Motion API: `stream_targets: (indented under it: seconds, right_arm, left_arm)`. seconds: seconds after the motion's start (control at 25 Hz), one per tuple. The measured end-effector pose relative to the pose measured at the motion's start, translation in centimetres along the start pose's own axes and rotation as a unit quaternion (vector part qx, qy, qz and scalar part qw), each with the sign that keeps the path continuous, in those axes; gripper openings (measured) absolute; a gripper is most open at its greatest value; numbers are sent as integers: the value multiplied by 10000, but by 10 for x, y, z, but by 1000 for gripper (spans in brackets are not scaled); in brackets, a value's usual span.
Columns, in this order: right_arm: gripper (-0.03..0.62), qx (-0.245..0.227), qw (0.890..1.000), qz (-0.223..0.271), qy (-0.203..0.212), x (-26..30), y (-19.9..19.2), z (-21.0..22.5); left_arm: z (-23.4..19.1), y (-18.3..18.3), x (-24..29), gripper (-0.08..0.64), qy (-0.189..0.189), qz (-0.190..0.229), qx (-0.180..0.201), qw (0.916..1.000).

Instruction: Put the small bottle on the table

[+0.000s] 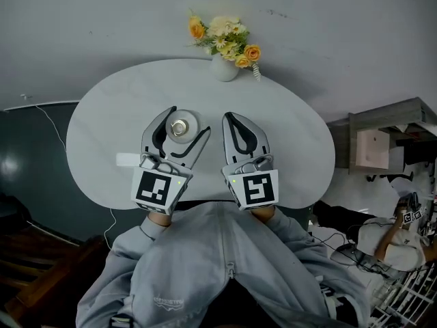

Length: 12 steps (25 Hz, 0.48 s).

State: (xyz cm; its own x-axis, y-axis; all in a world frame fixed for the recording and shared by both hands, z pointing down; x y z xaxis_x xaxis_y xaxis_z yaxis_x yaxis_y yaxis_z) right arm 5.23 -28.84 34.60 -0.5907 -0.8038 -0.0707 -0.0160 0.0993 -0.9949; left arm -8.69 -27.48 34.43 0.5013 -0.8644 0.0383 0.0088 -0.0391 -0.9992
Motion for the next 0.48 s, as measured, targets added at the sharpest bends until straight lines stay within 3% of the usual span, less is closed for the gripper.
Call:
stream_targets:
  seconds: [0.48]
  right_arm:
    - [27, -45, 9997, -174, -176, 16, -12, 0]
  left_arm:
    - [-17, -13, 18, 333, -322, -184, 104, 9993]
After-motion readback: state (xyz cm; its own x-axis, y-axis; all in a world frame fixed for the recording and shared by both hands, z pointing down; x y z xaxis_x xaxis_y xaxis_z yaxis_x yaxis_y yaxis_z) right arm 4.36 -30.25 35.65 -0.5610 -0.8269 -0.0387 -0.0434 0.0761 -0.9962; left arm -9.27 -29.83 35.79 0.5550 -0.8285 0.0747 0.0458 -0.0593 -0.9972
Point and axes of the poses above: the fingertips, and each gripper's own axes: x forward along the fingers, z to its right, y out of its top, the point moved 7 cm from there along -x, backward along the fingers, and after that the axes turned 7 degrees about z, right-handed, at the moved point
